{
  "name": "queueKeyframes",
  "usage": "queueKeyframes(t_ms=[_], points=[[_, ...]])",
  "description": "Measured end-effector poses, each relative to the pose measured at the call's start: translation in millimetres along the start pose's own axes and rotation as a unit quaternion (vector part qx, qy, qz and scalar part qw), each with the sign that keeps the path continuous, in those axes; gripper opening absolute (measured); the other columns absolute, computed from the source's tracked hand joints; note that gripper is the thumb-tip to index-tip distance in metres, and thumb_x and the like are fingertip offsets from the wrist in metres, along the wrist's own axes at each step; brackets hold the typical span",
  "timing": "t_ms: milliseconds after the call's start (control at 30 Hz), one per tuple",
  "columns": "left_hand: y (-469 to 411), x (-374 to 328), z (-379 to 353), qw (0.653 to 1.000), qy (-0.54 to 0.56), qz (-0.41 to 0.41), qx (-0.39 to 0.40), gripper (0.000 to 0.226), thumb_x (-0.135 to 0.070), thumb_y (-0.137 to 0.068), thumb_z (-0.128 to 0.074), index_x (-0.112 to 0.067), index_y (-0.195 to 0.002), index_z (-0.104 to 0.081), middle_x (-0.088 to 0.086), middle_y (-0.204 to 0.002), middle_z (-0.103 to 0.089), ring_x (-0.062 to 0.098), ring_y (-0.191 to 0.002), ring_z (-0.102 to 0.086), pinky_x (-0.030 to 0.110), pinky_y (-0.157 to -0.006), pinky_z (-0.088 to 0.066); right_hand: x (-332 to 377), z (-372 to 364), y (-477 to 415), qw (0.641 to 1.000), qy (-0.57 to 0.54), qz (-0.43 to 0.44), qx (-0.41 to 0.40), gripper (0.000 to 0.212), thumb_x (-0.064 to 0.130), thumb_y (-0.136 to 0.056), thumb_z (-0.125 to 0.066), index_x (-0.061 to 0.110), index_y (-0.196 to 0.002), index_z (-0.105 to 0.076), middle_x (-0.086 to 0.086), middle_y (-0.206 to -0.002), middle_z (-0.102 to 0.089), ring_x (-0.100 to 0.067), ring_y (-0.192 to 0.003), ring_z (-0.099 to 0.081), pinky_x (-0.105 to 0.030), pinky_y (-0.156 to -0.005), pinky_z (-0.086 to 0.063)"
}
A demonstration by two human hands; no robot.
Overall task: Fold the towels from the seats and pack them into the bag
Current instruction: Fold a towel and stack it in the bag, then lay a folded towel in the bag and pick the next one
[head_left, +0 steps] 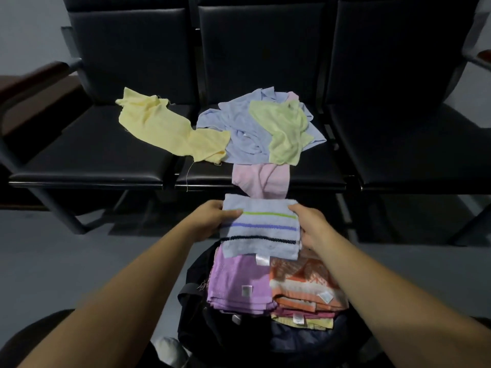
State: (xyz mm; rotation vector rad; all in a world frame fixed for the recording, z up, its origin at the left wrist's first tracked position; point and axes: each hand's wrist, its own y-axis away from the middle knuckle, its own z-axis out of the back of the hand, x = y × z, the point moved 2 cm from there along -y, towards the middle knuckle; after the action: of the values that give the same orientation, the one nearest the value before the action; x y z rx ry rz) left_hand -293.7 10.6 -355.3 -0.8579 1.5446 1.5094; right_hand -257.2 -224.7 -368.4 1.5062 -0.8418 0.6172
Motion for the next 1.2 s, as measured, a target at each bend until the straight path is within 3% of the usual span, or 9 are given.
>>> queueKeyframes(t_ms=[133,367,467,567,767,833,967,1100,1200], points=[[-5,39,5,0.998,-0.057,0.008,-0.023,0.02,-0.027,-0.098,-0.065,-0.025,-0.118,-0.063,0.0,-0.106,-0.074,0.014,-0.089,-0.074,0.029,-0.071,-0.06,-41,-3,-22,0.996,0.039,-0.075,0.005,0.013,0.004,-0.099,-0.056,-0.004,-0.091,-0.064,-0.017,-0.07,-0.071,-0.027,-0.057,-0.07,-0.035,-0.045,-0.057],[-28,123,27,0.983,-0.145,0.077,-0.079,0.033,-0.039,-0.091,-0.072,-0.017,-0.114,-0.068,0.003,-0.109,-0.075,0.019,-0.098,-0.072,0.036,-0.091,-0.057,-129,-1,-93,0.978,0.184,-0.094,0.011,0.032,0.012,-0.08,-0.071,-0.001,-0.109,-0.066,-0.024,-0.099,-0.073,-0.042,-0.09,-0.072,-0.059,-0.085,-0.058],[-40,152,24,0.952,-0.266,0.133,-0.075,0.047,-0.047,-0.082,-0.076,-0.013,-0.111,-0.059,-0.001,-0.103,-0.066,0.021,-0.097,-0.063,0.035,-0.084,-0.051,-146,2,-107,0.947,0.319,-0.024,-0.02,0.015,0.022,-0.072,-0.068,0.016,-0.086,-0.064,-0.009,-0.086,-0.069,-0.041,-0.09,-0.07,-0.052,-0.081,-0.059],[-48,161,23,0.917,-0.353,0.155,-0.098,0.042,-0.036,-0.09,-0.067,-0.01,-0.12,-0.052,0.006,-0.116,-0.061,0.025,-0.101,-0.056,0.032,-0.081,-0.042,-124,-6,-86,0.913,0.406,0.026,-0.028,0.018,0.025,-0.082,-0.062,0.03,-0.099,-0.056,-0.002,-0.097,-0.067,-0.03,-0.093,-0.065,-0.037,-0.086,-0.052],[-49,83,25,0.932,-0.33,0.047,-0.142,0.021,-0.024,-0.093,-0.063,-0.007,-0.104,-0.064,0.008,-0.097,-0.073,0.026,-0.094,-0.067,0.034,-0.08,-0.05,-68,-18,-73,0.916,0.395,0.056,0.036,0.017,0.004,-0.083,-0.053,0.008,-0.067,-0.059,-0.013,-0.064,-0.049,-0.023,-0.06,-0.044,-0.034,-0.058,-0.037],[-45,43,21,0.956,-0.275,0.006,-0.099,0.012,-0.017,-0.093,-0.064,-0.006,-0.092,-0.067,0.002,-0.078,-0.073,0.019,-0.074,-0.069,0.037,-0.082,-0.056,-37,-27,-58,0.923,0.373,0.039,0.084,0.018,0.004,-0.087,-0.056,0.009,-0.072,-0.064,-0.015,-0.068,-0.059,-0.025,-0.063,-0.054,-0.035,-0.059,-0.042],[-40,-34,19,0.965,-0.242,-0.072,-0.067,0.012,-0.012,-0.098,-0.06,-0.001,-0.094,-0.066,0.005,-0.079,-0.073,0.019,-0.07,-0.066,0.026,-0.068,-0.054,39,-43,-33,0.909,0.384,0.073,0.148,0.014,0.005,-0.096,-0.054,0.003,-0.087,-0.065,-0.016,-0.085,-0.068,-0.025,-0.076,-0.067,-0.029,-0.06,-0.053],[-48,-91,29,0.942,-0.293,-0.114,-0.121,0.011,-0.015,-0.092,-0.064,-0.004,-0.093,-0.068,0.002,-0.08,-0.074,0.015,-0.072,-0.068,0.034,-0.078,-0.057,111,-49,-28,0.919,0.35,0.161,0.087,0.012,0.0,-0.092,-0.054,0.001,-0.087,-0.065,-0.019,-0.087,-0.066,-0.025,-0.075,-0.066,-0.032,-0.063,-0.056],[-61,-113,34,0.907,-0.359,-0.129,-0.178,0.012,-0.021,-0.09,-0.064,-0.01,-0.095,-0.067,0.0,-0.087,-0.069,0.02,-0.081,-0.063,0.031,-0.068,-0.05,143,-51,-36,0.907,0.36,0.216,0.023,0.012,0.0,-0.09,-0.056,-0.006,-0.097,-0.063,-0.015,-0.091,-0.061,-0.029,-0.081,-0.072,-0.04,-0.073,-0.06]])
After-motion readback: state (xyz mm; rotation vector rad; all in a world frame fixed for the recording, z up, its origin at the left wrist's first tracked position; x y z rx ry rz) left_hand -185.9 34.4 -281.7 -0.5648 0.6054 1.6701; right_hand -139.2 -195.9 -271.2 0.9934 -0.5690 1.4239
